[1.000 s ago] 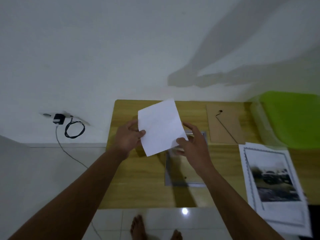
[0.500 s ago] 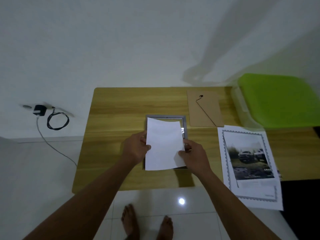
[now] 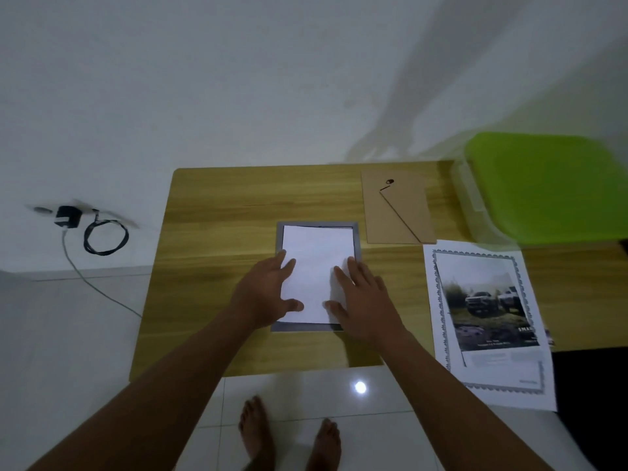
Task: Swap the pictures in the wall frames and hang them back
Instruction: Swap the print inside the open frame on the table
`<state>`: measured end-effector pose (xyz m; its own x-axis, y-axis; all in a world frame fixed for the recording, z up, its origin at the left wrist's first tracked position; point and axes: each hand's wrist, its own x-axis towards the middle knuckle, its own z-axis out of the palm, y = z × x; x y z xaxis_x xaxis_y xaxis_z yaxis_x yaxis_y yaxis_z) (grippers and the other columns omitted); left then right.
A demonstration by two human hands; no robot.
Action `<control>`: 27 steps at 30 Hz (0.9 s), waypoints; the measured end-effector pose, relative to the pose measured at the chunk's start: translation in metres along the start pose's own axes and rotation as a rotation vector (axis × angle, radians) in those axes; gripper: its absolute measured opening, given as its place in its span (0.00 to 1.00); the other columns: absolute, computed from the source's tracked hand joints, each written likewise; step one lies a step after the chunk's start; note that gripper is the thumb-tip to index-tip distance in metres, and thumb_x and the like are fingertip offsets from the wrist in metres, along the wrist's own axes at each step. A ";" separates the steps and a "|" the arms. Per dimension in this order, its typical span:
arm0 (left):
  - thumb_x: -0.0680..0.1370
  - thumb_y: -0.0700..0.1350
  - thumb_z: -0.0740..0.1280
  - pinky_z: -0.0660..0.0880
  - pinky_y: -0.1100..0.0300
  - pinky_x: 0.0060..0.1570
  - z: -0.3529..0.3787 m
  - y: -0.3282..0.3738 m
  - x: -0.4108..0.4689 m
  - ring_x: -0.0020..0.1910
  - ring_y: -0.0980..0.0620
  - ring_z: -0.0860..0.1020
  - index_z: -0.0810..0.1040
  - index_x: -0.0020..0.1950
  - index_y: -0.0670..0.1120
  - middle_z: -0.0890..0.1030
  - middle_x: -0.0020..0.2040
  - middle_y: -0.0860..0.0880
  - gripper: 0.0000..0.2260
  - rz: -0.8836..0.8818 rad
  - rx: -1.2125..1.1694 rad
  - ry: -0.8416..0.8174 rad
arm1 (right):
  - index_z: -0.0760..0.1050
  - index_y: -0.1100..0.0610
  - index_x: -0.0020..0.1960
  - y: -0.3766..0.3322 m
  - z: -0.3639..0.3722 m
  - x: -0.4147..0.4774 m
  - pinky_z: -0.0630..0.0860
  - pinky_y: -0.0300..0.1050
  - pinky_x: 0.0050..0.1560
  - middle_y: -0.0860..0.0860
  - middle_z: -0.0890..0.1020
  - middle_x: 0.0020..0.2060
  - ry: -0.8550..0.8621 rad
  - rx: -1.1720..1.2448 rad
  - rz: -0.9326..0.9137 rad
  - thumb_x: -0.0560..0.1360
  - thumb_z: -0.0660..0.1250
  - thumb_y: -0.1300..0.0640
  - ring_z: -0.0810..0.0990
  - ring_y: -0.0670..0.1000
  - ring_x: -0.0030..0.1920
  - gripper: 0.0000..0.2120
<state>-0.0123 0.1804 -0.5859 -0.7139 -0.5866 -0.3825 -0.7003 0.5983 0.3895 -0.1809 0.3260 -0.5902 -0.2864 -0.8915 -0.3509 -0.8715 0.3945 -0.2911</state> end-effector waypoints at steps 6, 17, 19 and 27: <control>0.65 0.71 0.68 0.65 0.48 0.69 0.007 -0.002 0.001 0.75 0.44 0.61 0.64 0.76 0.49 0.60 0.78 0.48 0.45 0.089 0.176 0.075 | 0.49 0.53 0.80 0.012 -0.001 0.008 0.49 0.61 0.77 0.54 0.47 0.80 -0.029 -0.032 -0.035 0.82 0.56 0.44 0.43 0.57 0.79 0.32; 0.67 0.74 0.59 0.72 0.44 0.62 0.005 -0.006 0.003 0.70 0.40 0.68 0.65 0.75 0.45 0.64 0.76 0.45 0.45 0.122 0.285 0.001 | 0.46 0.50 0.81 0.022 0.007 0.011 0.43 0.61 0.76 0.53 0.42 0.80 -0.030 -0.002 -0.058 0.80 0.54 0.36 0.38 0.56 0.79 0.36; 0.72 0.72 0.57 0.67 0.46 0.68 0.006 -0.008 0.005 0.74 0.43 0.63 0.61 0.77 0.47 0.59 0.78 0.46 0.42 0.102 0.267 0.029 | 0.46 0.51 0.80 0.023 0.004 0.012 0.44 0.61 0.77 0.53 0.43 0.80 -0.038 0.010 -0.067 0.79 0.53 0.35 0.39 0.55 0.79 0.36; 0.73 0.61 0.51 0.50 0.39 0.73 -0.003 -0.031 0.008 0.78 0.42 0.42 0.42 0.80 0.51 0.41 0.80 0.45 0.38 -0.038 0.232 -0.048 | 0.61 0.61 0.75 0.069 -0.045 0.070 0.65 0.60 0.71 0.62 0.64 0.74 0.288 0.136 0.095 0.80 0.59 0.45 0.61 0.61 0.75 0.29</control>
<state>0.0039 0.1558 -0.5987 -0.6823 -0.5881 -0.4343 -0.7038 0.6890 0.1727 -0.2785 0.2810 -0.5947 -0.4813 -0.8680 -0.1222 -0.7801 0.4877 -0.3918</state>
